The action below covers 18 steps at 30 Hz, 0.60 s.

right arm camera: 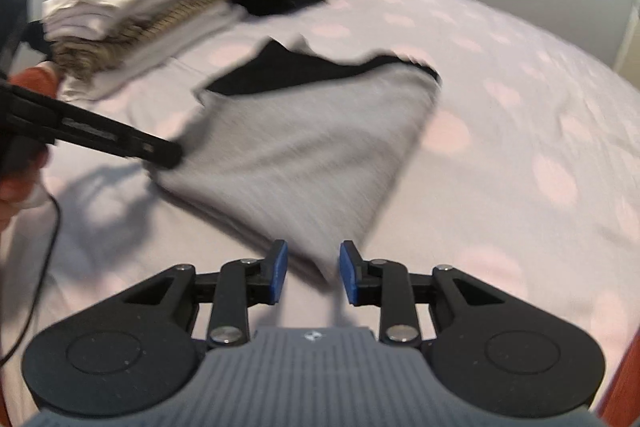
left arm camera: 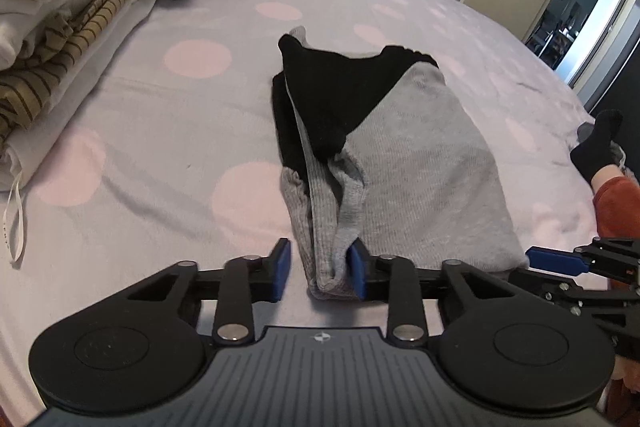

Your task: Fold clothes

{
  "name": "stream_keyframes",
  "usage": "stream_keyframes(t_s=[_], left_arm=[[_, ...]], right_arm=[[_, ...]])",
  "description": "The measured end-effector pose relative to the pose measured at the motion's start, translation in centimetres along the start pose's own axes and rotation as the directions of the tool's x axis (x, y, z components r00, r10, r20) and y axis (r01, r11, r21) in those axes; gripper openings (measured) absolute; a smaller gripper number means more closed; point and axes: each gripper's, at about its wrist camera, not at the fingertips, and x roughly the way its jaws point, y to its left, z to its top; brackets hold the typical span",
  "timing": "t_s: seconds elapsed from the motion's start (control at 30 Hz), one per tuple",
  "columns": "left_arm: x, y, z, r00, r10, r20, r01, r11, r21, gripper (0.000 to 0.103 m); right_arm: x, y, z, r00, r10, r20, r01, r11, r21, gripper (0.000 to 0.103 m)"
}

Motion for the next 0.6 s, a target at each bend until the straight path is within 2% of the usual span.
stream_keyframes(t_s=[0.13,0.2,0.23,0.37,0.6], left_arm=[[0.2,-0.1,-0.3,1.0,-0.003,0.003,0.003,1.0,0.003,0.018],[0.1,0.0,-0.4,1.0,-0.01,0.011,0.01,1.0,-0.012,0.013],[-0.1,0.1,-0.4,1.0,-0.017,0.016,0.018,0.999,-0.026,0.013],[-0.9,1.2,-0.5,0.997,-0.067,0.029,0.07,0.99,-0.121,0.012],[-0.4,1.7,-0.9,0.998,-0.06,0.0,0.059,0.984,-0.167,0.015]], right_arm=[[1.0,-1.5,-0.9,0.999,-0.008,-0.031,0.01,0.997,0.076,0.031],[0.6,-1.7,-0.8,1.0,0.011,-0.016,-0.01,0.995,0.101,0.012],[0.2,-1.7,-0.9,1.0,0.014,-0.005,-0.013,0.994,0.106,0.01],[-1.2,-1.6,-1.1,1.0,0.006,0.026,-0.009,0.993,0.116,0.007],[0.3,-1.8,-1.7,1.0,-0.004,-0.03,0.008,0.993,0.115,0.006]])
